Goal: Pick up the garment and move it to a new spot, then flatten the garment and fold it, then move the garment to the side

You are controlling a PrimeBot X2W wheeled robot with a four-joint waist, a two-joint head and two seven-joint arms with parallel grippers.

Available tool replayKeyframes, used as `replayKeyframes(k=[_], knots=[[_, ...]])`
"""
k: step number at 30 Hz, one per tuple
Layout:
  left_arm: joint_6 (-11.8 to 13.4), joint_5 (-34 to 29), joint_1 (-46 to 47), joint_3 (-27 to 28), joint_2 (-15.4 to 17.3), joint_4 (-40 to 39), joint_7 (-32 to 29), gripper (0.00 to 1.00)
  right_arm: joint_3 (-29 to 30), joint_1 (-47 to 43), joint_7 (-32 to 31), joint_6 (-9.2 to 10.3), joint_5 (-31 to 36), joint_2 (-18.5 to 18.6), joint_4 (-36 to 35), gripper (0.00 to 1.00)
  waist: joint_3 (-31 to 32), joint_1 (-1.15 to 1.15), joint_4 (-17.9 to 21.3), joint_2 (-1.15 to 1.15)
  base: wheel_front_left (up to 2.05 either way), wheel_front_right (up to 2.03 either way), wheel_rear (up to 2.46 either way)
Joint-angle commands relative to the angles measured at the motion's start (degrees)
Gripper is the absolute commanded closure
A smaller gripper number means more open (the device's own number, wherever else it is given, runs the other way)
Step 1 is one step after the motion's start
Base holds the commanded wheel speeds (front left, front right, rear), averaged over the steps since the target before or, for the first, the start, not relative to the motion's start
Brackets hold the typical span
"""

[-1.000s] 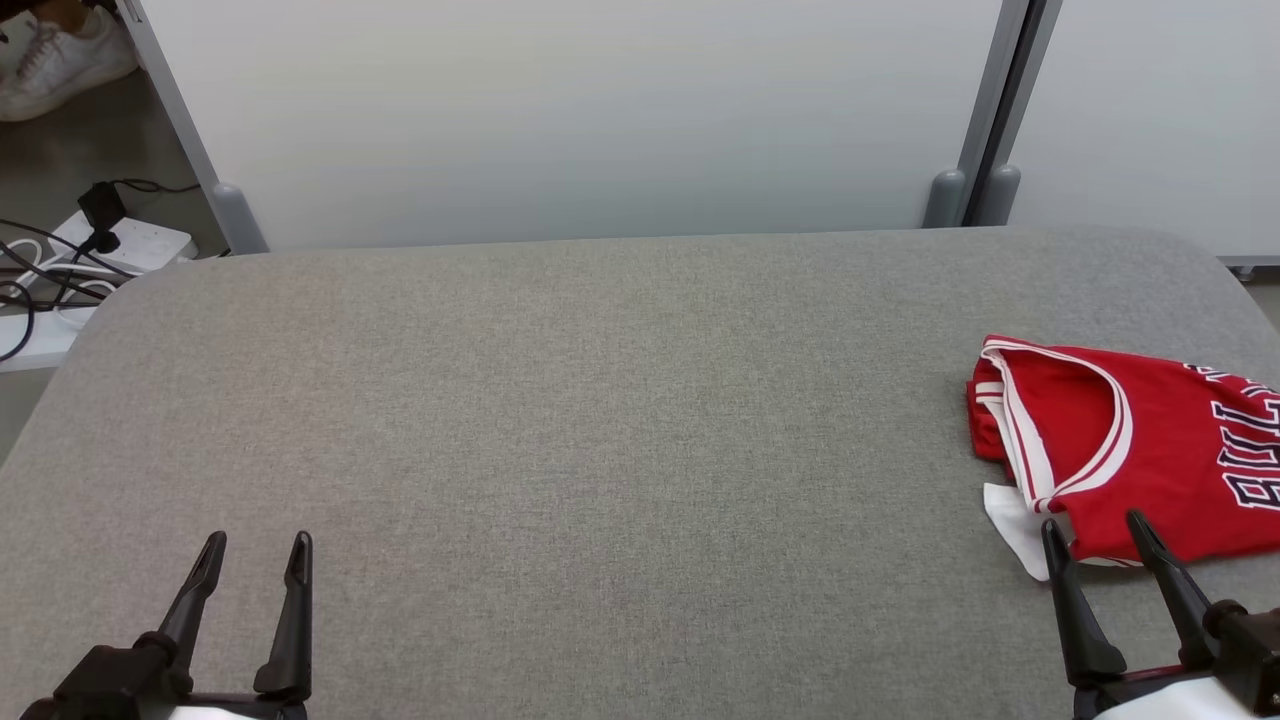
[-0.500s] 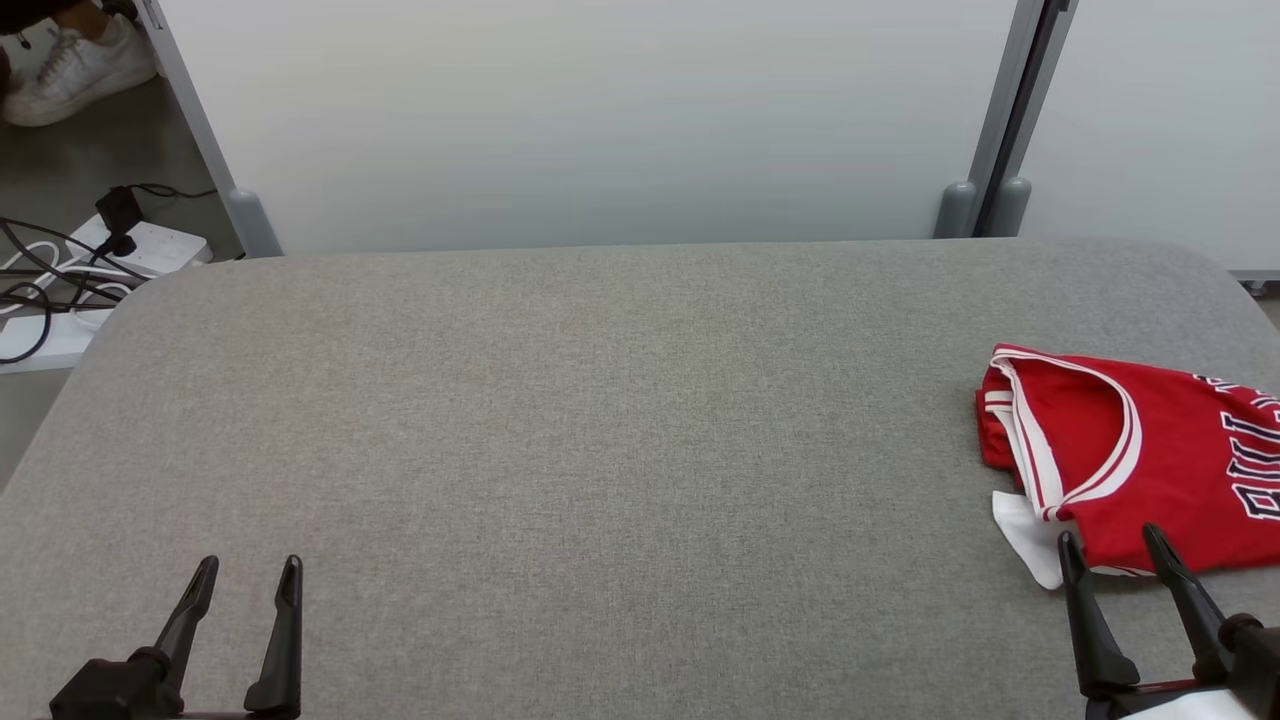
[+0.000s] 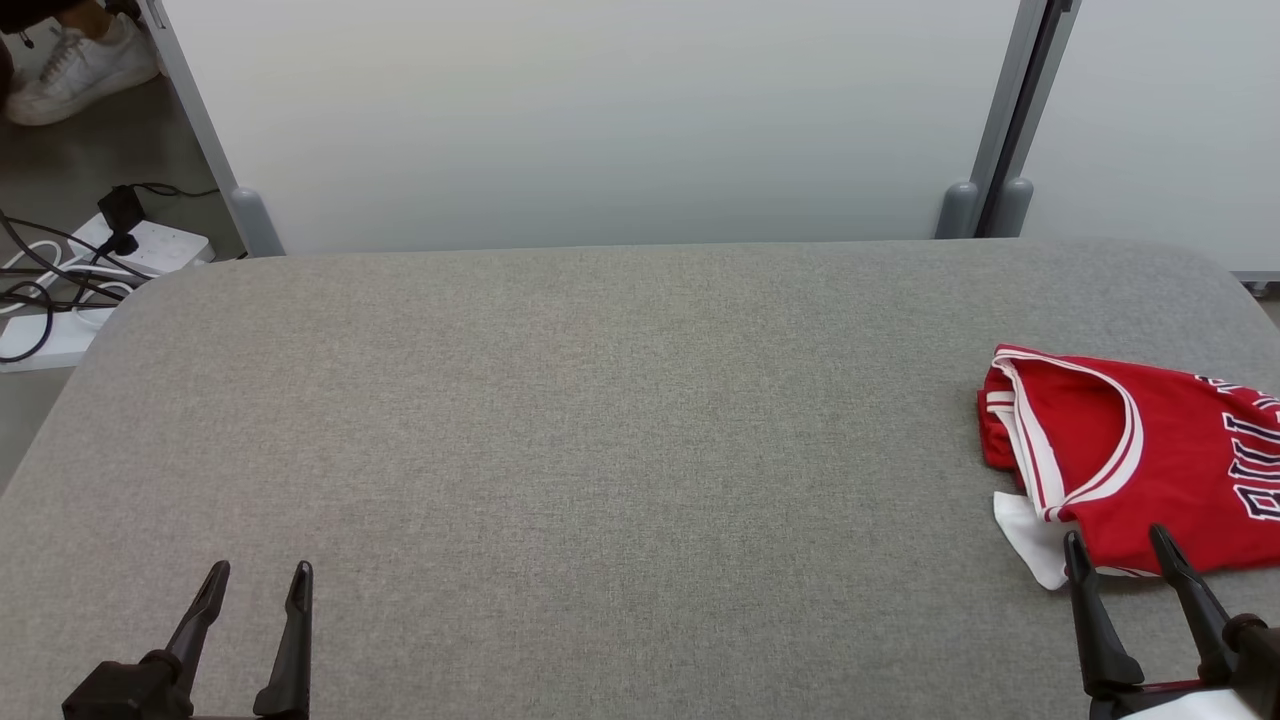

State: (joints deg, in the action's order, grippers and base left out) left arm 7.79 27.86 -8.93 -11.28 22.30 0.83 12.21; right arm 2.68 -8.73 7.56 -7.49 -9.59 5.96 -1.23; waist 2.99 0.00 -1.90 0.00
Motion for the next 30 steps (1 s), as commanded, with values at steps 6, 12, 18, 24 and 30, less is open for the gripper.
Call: replayKeyframes(k=[6, 12, 18, 24, 30], knots=[[0.2, 0.5, 3.3, 2.0, 1.2, -1.0, 0.4, 0.00, -1.2, 1.5, -0.3, 0.00, 0.2, 0.8, -1.6, 0.00, -0.1, 0.00, -0.1, 0.00, 0.00, 0.00, 0.00], [0.2, 0.7, 3.4, 1.8, 1.2, -0.5, 0.4, 0.00, -1.5, 1.6, -0.6, 0.00, 0.0, 0.8, -1.9, 0.00, 0.0, 0.00, -0.3, 0.00, 0.00, 0.00, 0.00], [0.1, 0.5, -0.1, -0.9, -0.6, 1.5, -0.1, 1.00, -0.2, -0.1, -0.5, 0.00, -0.1, -0.4, 0.7, 1.00, 0.1, 0.00, -0.5, 0.00, 0.00, 0.00, 0.00], [-0.6, 3.7, 0.2, -0.3, -2.1, 2.6, -1.0, 1.00, -0.2, 0.3, -1.1, 0.00, -4.2, -0.8, 2.0, 1.00, 0.1, 0.12, -0.4, 0.00, 0.00, 0.00, 0.00], [-1.3, 6.8, 1.0, 0.6, -2.9, 3.2, -1.8, 1.00, 0.0, 1.1, -1.7, 0.00, -8.2, -0.8, 2.7, 1.00, -0.2, 0.01, -0.3, 0.00, 0.00, 0.00, 0.00]])
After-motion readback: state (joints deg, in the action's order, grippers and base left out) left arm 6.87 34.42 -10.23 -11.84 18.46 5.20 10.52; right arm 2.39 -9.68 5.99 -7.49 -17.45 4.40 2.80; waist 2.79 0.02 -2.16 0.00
